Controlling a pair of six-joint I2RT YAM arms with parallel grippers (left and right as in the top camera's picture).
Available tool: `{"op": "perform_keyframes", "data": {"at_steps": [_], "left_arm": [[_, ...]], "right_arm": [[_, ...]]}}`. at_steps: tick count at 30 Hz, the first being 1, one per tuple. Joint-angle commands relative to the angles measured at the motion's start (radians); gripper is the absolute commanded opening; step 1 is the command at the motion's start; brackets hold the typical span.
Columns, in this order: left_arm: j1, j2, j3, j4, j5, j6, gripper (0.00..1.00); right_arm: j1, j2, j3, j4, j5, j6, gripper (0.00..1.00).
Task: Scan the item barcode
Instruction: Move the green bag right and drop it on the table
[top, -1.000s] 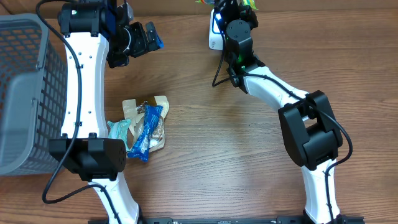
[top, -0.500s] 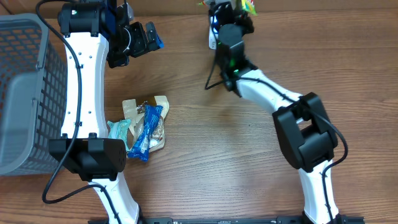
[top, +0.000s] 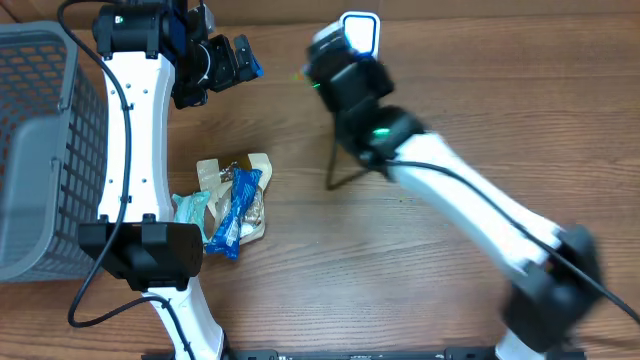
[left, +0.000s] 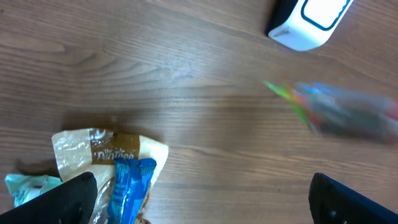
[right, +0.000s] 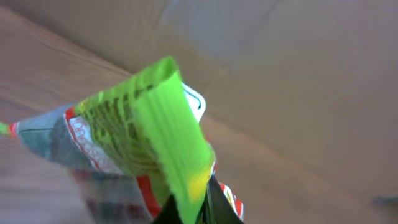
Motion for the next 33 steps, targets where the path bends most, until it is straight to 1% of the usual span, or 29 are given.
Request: {"op": "perform_keyframes", "data": {"at_steps": [1,4,6,8,10,11,13,16,18,22,26,28,30,32,33], "left_arm": [[-0.001,-0.017,0.017,0.001,0.002,0.019,1.00],[-0.001,-0.017,0.017,0.001,0.002,0.019,1.00],[-0.001,-0.017,0.017,0.001,0.002,0.019,1.00],[-0.001,-0.017,0.017,0.001,0.002,0.019,1.00],[-0.001,-0.017,0.017,0.001,0.002,0.019,1.00],[-0.001,-0.017,0.017,0.001,0.002,0.019,1.00],[-0.001,-0.017,0.017,0.001,0.002,0.019,1.00],[-0.001,-0.017,0.017,0.001,0.002,0.019,1.00],[-0.001,-0.017,0.017,0.001,0.002,0.019,0.99],[-0.001,-0.017,0.017,0.001,0.002,0.019,1.00],[-0.001,-0.017,0.017,0.001,0.002,0.019,1.00],[-0.001,-0.017,0.017,0.001,0.002,0.019,1.00],[-0.001,-0.017,0.017,0.001,0.002,0.019,1.00],[-0.001,-0.017,0.017,0.001,0.002,0.019,1.00],[-0.001,-0.017,0.017,0.001,0.002,0.019,1.00]], "right_arm": [[-0.111,-0.290,0.029,-0.150,-0.275,0.365,0.04],[-0.257,-0.411,0.029,-0.325,-0.418,0.523,0.04],[-0.429,-0.475,0.029,-0.464,-0.582,0.603,0.04],[-0.584,-0.491,0.028,-0.577,-0.694,0.651,0.04],[-0.732,-0.482,0.022,-0.675,-0.789,0.653,0.04],[-0.832,-0.466,0.009,-0.731,-0.836,0.650,0.04],[-0.958,-0.423,-0.019,-0.789,-0.882,0.635,0.04],[-1.085,-0.340,-0.092,-0.790,-1.027,0.525,0.04],[-1.142,-0.253,-0.166,-0.747,-1.096,0.472,0.04],[-1.165,-0.113,-0.256,-0.646,-1.170,0.405,0.04],[-1.165,0.016,-0.271,-0.648,-1.173,0.405,0.04],[-1.165,0.036,-0.271,-0.652,-1.169,0.405,0.04],[-1.172,0.030,-0.253,-0.675,-1.152,0.405,0.12],[-1.182,0.029,-0.211,-0.736,-1.123,0.404,0.25],[-1.186,0.029,-0.182,-0.779,-1.104,0.404,0.27]]}}
